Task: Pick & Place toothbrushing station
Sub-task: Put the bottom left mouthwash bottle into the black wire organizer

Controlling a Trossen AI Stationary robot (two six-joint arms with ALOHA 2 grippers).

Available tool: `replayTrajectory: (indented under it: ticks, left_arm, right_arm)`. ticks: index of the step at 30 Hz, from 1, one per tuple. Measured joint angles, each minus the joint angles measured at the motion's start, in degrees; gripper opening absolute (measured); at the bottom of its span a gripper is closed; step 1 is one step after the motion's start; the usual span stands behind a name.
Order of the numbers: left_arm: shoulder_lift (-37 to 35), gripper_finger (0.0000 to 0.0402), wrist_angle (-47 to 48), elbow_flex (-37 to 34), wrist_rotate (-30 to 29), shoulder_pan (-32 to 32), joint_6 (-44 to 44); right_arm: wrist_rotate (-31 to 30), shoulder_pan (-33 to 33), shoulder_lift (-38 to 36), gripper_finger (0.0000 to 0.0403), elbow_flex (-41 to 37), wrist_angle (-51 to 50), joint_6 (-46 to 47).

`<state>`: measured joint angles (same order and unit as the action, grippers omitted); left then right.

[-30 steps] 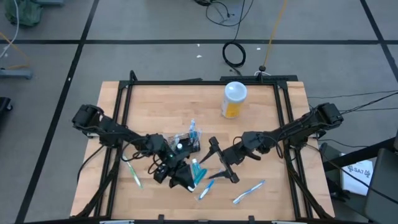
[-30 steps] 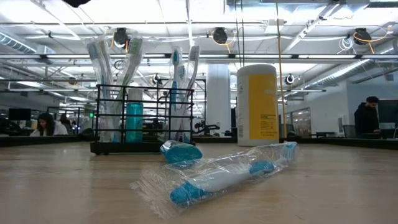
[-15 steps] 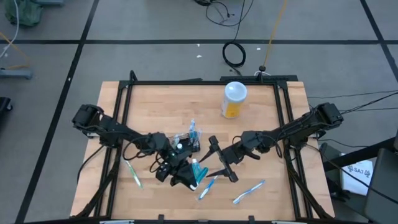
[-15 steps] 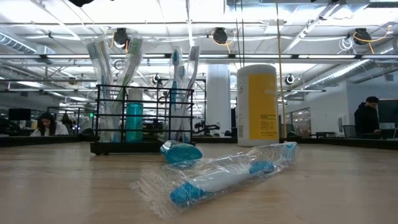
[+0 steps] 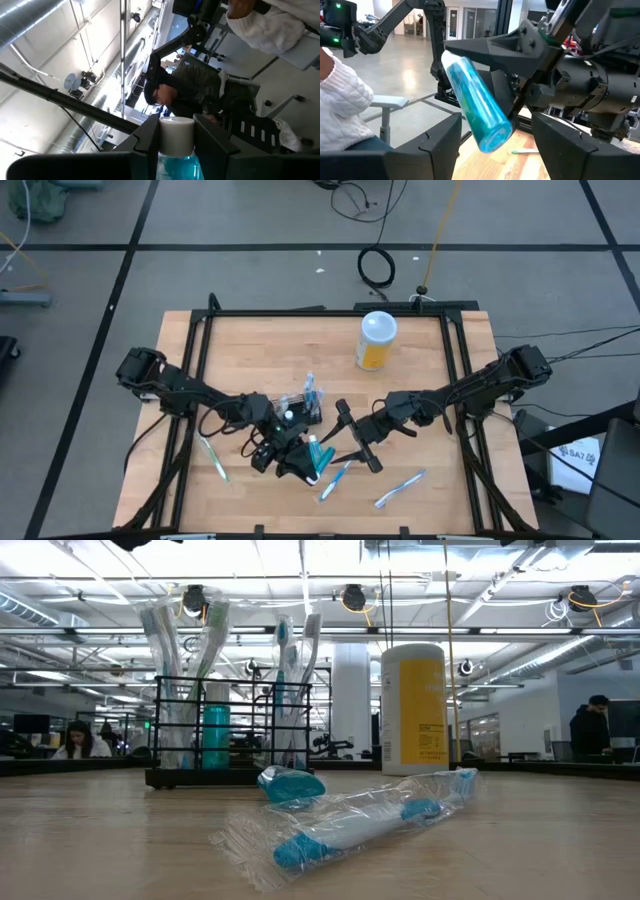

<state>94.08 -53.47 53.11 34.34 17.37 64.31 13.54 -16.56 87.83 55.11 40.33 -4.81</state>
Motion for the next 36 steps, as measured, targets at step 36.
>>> replayTrajectory:
  ticks: [36]
  left_arm:
    - [-0.04,0.0099,2.56,0.01,6.33,-3.76,-0.37]
  right_arm:
    - [6.22,0.42,-0.57,0.0094,-0.02,-2.18,-0.41]
